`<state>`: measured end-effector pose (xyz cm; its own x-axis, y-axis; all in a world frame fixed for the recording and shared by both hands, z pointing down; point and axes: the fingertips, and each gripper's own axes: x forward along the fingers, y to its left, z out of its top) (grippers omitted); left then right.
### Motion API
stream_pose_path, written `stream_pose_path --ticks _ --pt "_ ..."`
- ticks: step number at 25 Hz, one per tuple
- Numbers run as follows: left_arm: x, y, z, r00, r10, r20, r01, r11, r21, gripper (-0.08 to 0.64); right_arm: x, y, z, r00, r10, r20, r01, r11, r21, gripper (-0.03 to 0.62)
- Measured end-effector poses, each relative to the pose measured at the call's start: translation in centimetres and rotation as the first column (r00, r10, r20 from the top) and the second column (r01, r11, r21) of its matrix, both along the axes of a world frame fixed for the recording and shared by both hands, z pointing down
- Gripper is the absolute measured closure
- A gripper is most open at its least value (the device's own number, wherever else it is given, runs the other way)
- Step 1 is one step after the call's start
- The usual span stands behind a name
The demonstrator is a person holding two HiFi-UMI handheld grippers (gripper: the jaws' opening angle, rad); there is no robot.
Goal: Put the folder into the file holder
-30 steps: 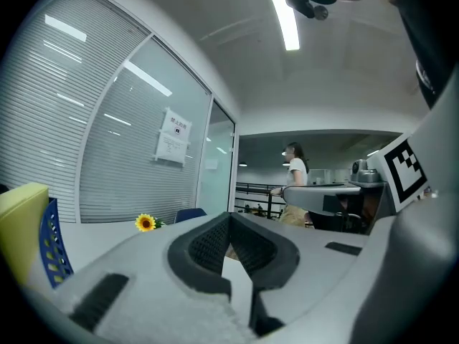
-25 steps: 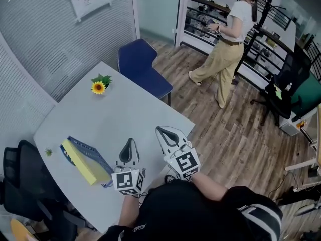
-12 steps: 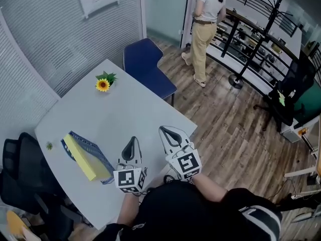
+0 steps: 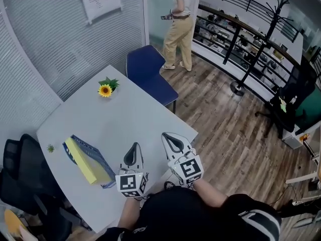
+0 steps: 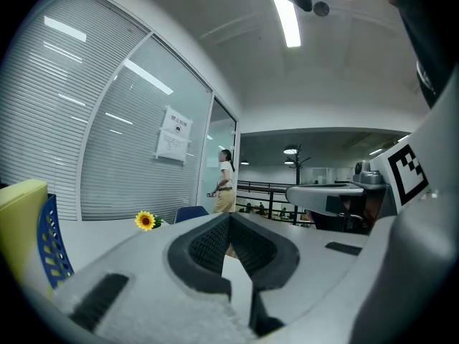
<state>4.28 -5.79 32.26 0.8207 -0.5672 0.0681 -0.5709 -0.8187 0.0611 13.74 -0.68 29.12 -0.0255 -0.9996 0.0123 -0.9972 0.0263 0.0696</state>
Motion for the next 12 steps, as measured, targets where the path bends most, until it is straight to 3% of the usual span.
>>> stream_pose_path --ticks 12 --pt "0.11 0.51 -0.23 1.000 -0.016 -0.005 0.016 1.000 0.009 0.563 0.02 0.52 -0.16 1.000 -0.011 0.004 0.011 1.000 -0.008 0.589"
